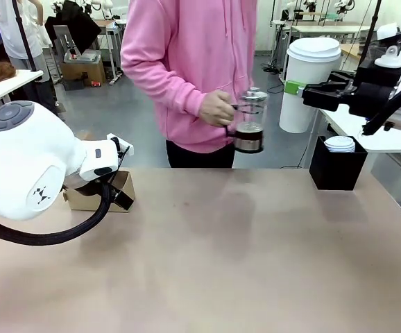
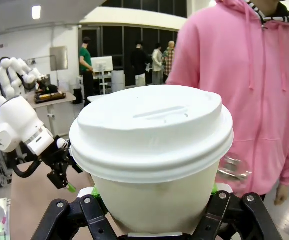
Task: Pour a drink into a cup and package it in a carrier.
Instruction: Position the Cup Carrier in the center of the table.
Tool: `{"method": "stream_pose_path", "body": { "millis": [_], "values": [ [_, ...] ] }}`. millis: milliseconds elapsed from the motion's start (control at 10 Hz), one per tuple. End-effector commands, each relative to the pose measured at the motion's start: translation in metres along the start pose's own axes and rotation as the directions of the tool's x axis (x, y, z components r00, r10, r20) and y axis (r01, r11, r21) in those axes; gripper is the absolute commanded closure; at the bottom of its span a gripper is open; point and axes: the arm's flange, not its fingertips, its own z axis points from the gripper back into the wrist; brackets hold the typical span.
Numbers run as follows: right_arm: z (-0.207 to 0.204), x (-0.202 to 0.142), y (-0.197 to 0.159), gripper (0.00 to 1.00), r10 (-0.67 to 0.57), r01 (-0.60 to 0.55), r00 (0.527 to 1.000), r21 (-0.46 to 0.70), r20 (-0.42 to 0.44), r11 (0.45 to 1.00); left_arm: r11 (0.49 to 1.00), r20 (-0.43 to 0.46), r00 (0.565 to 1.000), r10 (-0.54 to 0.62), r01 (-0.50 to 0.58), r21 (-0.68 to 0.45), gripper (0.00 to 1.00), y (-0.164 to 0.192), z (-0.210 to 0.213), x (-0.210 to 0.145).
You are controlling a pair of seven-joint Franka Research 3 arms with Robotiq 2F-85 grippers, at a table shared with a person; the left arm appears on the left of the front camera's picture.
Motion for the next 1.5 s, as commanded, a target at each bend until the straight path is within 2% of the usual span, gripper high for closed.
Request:
{"method": "stream_pose_path", "body": {
  "millis": [0,600,700,900,1100,1400],
  "values": [
    [-0.003,0.003,0.0,0.2,-0.005,0.005,1.0,0.005,0.011,1.0,1.0,0.0,1.0,0.002,-0.002,-0.002,0.0,0.001,0.0,-0.001],
    [-0.003,0.003,0.0,0.2,-0.005,0.005,1.0,0.005,0.011,1.0,1.0,0.0,1.0,0.0,0.0,0.0,0.0,0.0,0.0,0.0],
    [-0.003,0.003,0.0,0.2,-0.005,0.005,1.0,0.005,0.011,1.0,0.998,-0.011,0.998,0.061,-0.061,0.001,0.0,0.007,0.019,0.006],
    [-0.003,0.003,0.0,0.2,-0.005,0.005,1.0,0.005,0.011,1.0,0.983,-0.103,0.978,0.183,-0.185,-0.017,0.0,0.018,0.057,0.023],
    [-0.003,0.003,0.0,0.2,-0.005,0.005,1.0,0.005,0.011,1.0,0.973,-0.111,0.966,0.232,-0.229,0.04,0.0,0.025,0.101,0.05],
    [-0.003,0.003,0.0,0.2,-0.005,0.005,1.0,0.005,0.011,1.0,0.954,-0.169,0.939,0.299,-0.289,0.078,0.0,0.053,0.115,0.089]
  ]
}}
